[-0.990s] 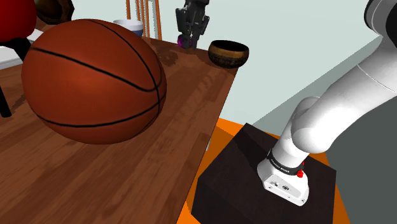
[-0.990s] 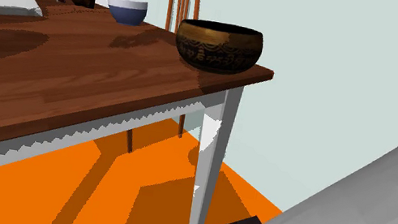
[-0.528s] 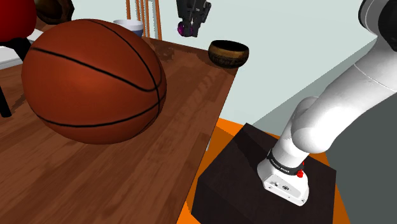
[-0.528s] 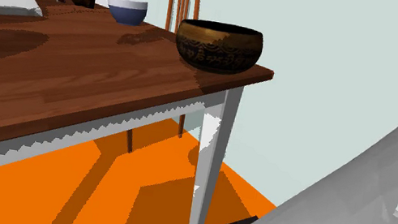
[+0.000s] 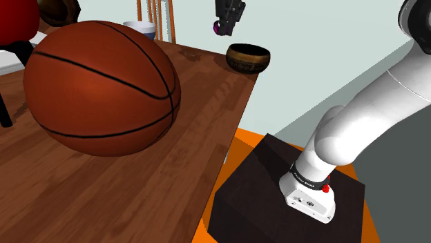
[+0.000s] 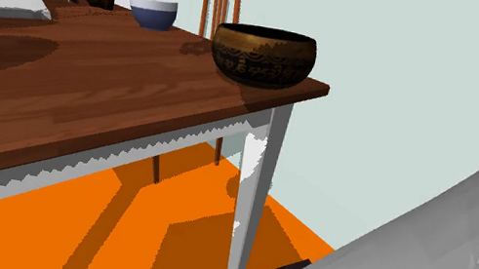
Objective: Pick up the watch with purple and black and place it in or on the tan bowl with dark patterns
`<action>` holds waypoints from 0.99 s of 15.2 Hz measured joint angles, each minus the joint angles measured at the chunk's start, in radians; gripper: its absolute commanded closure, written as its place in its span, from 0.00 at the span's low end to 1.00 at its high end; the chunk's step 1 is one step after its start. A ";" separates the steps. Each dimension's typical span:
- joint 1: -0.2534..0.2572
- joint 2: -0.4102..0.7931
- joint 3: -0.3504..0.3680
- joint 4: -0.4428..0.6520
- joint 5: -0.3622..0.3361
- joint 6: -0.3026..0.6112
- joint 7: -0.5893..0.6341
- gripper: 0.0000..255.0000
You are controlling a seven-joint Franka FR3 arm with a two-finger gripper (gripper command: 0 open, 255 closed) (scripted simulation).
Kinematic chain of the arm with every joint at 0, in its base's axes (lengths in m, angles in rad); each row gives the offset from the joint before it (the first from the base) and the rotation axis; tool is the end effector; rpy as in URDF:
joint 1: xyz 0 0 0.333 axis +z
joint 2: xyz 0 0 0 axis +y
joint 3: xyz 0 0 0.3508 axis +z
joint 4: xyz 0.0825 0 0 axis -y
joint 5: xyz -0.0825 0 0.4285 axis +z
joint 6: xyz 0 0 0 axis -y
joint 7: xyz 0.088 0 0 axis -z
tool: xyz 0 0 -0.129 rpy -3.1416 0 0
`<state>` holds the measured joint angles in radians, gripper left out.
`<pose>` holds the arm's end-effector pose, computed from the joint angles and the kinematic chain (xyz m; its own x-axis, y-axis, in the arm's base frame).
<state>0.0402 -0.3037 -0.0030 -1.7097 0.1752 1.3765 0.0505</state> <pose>0.4655 0.0421 0.7147 0.9992 0.0212 -0.0352 0.0149 -0.9851 -0.1713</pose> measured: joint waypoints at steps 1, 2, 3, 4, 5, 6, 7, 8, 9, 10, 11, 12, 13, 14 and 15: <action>-0.008 0.008 -0.016 0.016 -0.005 -0.011 -0.023 1.00; -0.015 0.011 -0.031 0.019 -0.010 -0.016 -0.044 1.00; -0.025 0.011 -0.048 0.014 -0.016 -0.015 -0.071 1.00; -0.035 0.012 -0.068 0.016 -0.023 -0.021 -0.101 1.00; -0.042 0.012 -0.081 0.013 -0.028 -0.022 -0.123 1.00; -0.051 0.020 -0.099 0.025 -0.034 -0.029 -0.149 1.00; -0.060 0.029 -0.117 0.034 -0.039 -0.034 -0.176 1.00; -0.067 0.038 -0.132 0.046 -0.043 -0.039 -0.198 1.00; -0.074 0.047 -0.146 0.054 -0.047 -0.041 -0.220 1.00; -0.084 0.056 -0.163 0.065 -0.052 -0.047 -0.247 1.00; -0.093 0.062 -0.180 0.068 -0.057 -0.048 -0.273 1.00; -0.102 0.085 -0.198 0.100 -0.059 -0.060 -0.300 1.00; -0.110 0.092 -0.214 0.101 -0.063 -0.059 -0.325 1.00; -0.120 0.096 -0.229 0.104 -0.067 -0.061 -0.350 1.00; -0.125 0.106 -0.240 0.110 -0.068 -0.058 -0.368 1.00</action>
<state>-0.0852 -0.1973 -0.2426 -1.6002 0.1069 1.3185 -0.3173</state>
